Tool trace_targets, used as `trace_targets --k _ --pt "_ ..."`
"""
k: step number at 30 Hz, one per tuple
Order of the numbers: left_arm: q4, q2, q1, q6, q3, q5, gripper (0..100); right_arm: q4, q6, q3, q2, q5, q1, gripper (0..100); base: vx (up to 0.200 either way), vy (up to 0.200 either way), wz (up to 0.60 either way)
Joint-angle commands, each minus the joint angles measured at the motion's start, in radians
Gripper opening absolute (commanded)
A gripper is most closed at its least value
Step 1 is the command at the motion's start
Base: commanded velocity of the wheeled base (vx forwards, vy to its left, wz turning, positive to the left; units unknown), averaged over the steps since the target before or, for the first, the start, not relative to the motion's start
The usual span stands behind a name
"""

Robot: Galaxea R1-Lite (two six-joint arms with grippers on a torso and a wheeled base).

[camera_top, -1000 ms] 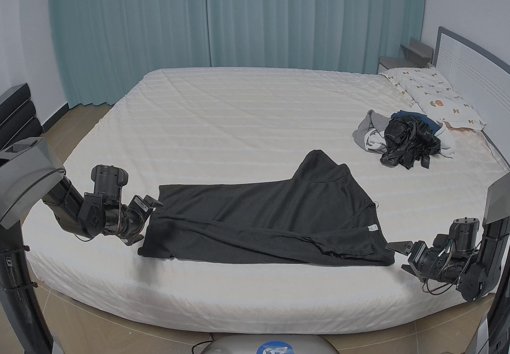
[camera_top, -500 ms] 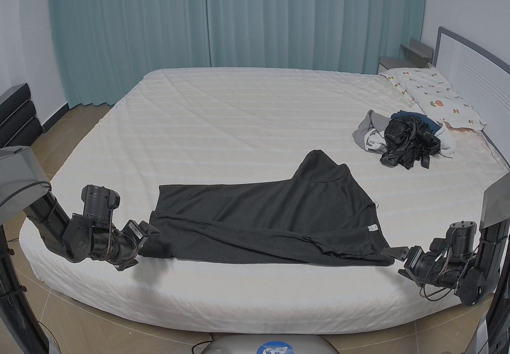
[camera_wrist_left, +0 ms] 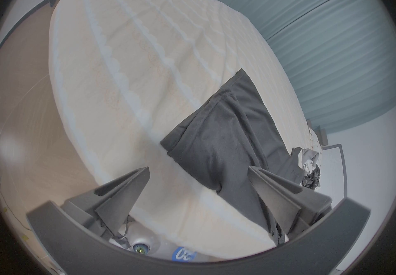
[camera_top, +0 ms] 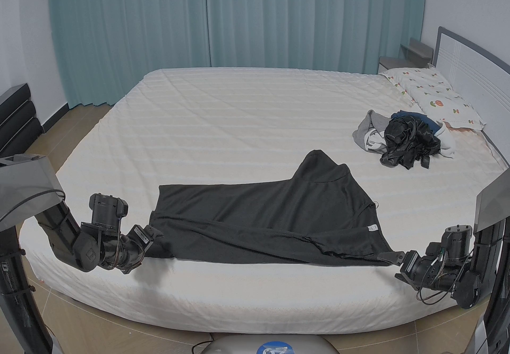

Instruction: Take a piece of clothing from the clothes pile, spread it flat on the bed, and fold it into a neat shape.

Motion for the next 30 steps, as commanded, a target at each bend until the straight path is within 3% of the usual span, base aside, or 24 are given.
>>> trace_targets --k 1,9,15,20,30 --pt "-0.018 0.06 -0.006 0.001 -0.02 0.009 0 -0.01 0.0 0.007 0.038 -0.003 0.008 100 0.0 0.0 0.0" --pt "-0.045 0.111 -0.007 0.005 -0.019 0.114 0 -0.012 0.006 -0.02 0.072 -0.036 0.031 100 0.0 0.0 0.0" --pt "-0.059 0.099 -0.002 0.001 0.006 0.115 0 -0.01 0.017 -0.069 0.112 -0.088 0.061 100 0.0 0.0 0.0" --pt "-0.079 0.091 0.007 0.001 0.013 0.117 0 -0.01 0.076 -0.132 0.136 -0.177 0.101 100 0.0 0.0 0.0" --pt "-0.084 0.093 0.019 0.001 0.013 0.115 0 -0.012 0.092 -0.209 0.17 -0.246 0.1 100 0.0 0.0 0.0"
